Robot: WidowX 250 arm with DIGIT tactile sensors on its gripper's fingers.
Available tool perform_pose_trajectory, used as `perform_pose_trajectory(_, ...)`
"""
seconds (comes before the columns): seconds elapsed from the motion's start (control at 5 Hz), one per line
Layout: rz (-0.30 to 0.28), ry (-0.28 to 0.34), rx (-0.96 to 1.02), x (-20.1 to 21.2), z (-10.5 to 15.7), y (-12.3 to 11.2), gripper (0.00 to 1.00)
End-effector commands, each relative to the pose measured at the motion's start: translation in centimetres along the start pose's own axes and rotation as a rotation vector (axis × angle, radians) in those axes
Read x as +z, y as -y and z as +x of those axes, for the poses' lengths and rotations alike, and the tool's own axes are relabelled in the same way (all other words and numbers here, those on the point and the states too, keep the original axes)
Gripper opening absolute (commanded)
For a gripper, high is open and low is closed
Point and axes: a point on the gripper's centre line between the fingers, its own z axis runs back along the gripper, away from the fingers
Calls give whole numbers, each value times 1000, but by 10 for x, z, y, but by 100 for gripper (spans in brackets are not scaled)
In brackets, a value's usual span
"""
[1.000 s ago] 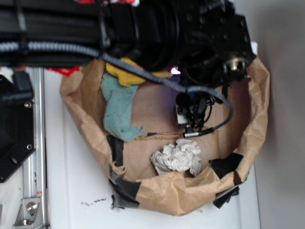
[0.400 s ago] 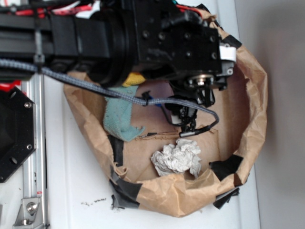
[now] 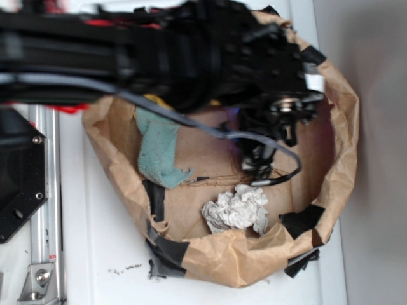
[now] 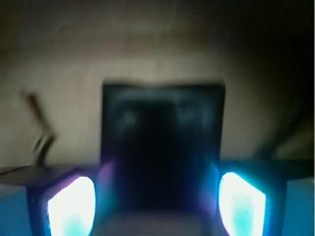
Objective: Grab the black box.
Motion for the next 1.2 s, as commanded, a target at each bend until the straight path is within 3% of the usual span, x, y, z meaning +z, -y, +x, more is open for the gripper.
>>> perform_pose_trajectory(0.0,-31,0,-61,-6,13,-7,55)
perform_pose_trajectory(0.2,-35,30,-66,45,-12,-1,0)
perform_pose_trajectory(0.4,-79,121,-24,95,-48,3,0)
perform_pose_trajectory(0.6,-100,109,81,146,-52,-2,0)
perform_pose_trajectory(0.8,-52,19,101,183,-33,4,0)
perform_pose_trajectory(1.0,-62,19,81,185,-30,4,0)
